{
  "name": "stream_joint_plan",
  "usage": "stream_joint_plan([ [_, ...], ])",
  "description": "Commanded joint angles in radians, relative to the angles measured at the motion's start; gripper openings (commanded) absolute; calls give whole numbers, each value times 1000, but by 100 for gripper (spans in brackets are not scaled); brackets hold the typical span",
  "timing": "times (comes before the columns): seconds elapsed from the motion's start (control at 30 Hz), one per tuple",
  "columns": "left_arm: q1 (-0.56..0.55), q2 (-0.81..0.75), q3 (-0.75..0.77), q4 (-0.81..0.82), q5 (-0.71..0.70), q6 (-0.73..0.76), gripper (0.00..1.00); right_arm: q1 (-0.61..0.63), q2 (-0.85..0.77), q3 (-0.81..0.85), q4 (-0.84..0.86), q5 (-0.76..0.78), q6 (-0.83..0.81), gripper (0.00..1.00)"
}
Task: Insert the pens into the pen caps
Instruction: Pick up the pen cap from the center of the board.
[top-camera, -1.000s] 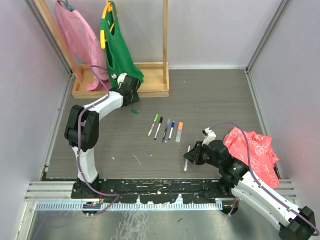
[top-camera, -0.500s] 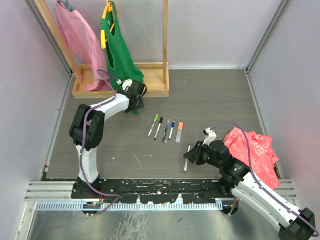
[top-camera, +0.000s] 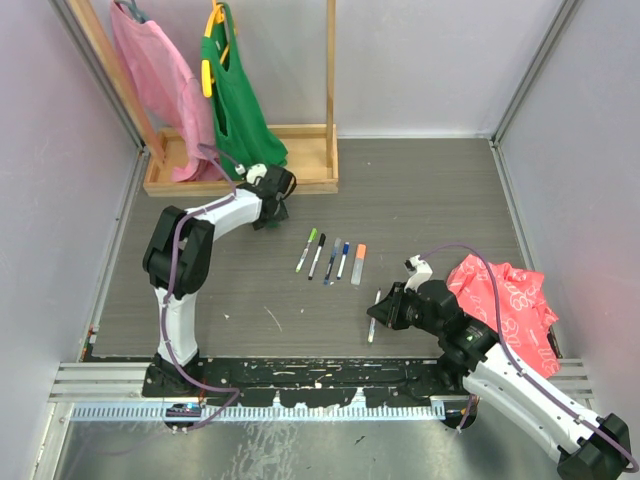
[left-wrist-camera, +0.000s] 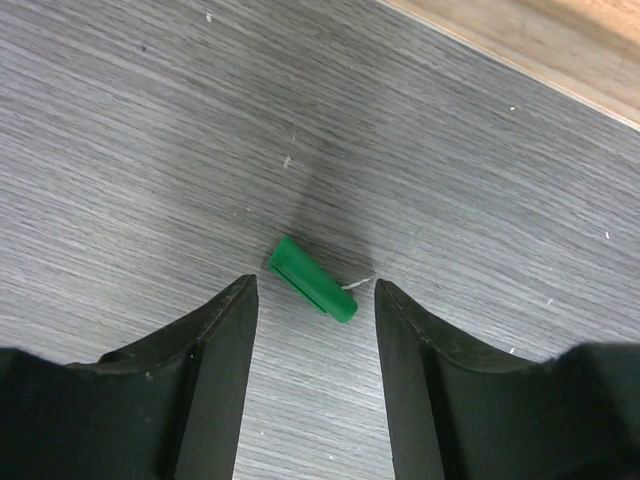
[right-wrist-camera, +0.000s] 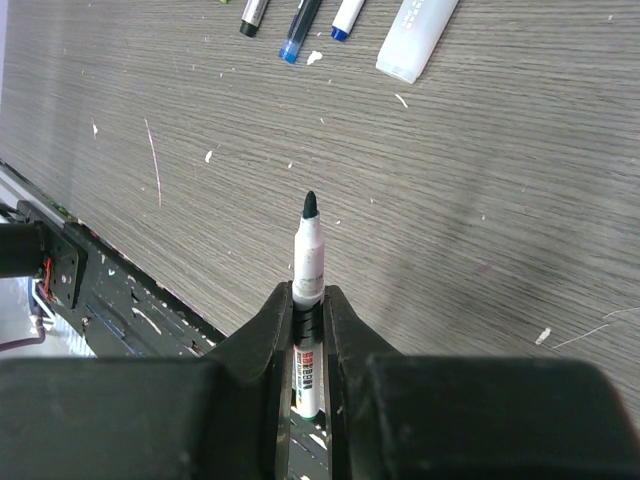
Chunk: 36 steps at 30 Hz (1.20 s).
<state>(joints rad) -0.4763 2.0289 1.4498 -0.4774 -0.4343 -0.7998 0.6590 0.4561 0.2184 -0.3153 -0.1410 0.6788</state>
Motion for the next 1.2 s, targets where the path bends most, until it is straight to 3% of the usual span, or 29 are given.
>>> stream_joint_plan([
  [0.0, -4, 8, -6, 6, -39, -17, 49, -1, -8, 0, 38, -8, -7, 0],
  [0.13, -4, 26, -3, 8, -40, -9, 40, -2, -5, -1, 38, -7, -7, 0],
  [0.4, -4, 44, -10, 9, -44, -6, 32, -2, -5, 0, 38, -8, -7, 0],
  [0.7, -2, 26, -32, 26, -55, 50, 8, -1, -2, 1, 38, -9, -7, 0],
  [1.17, -4, -324, -233, 160, 142, 205, 0, -2, 18, 136, -56, 9, -53, 0],
])
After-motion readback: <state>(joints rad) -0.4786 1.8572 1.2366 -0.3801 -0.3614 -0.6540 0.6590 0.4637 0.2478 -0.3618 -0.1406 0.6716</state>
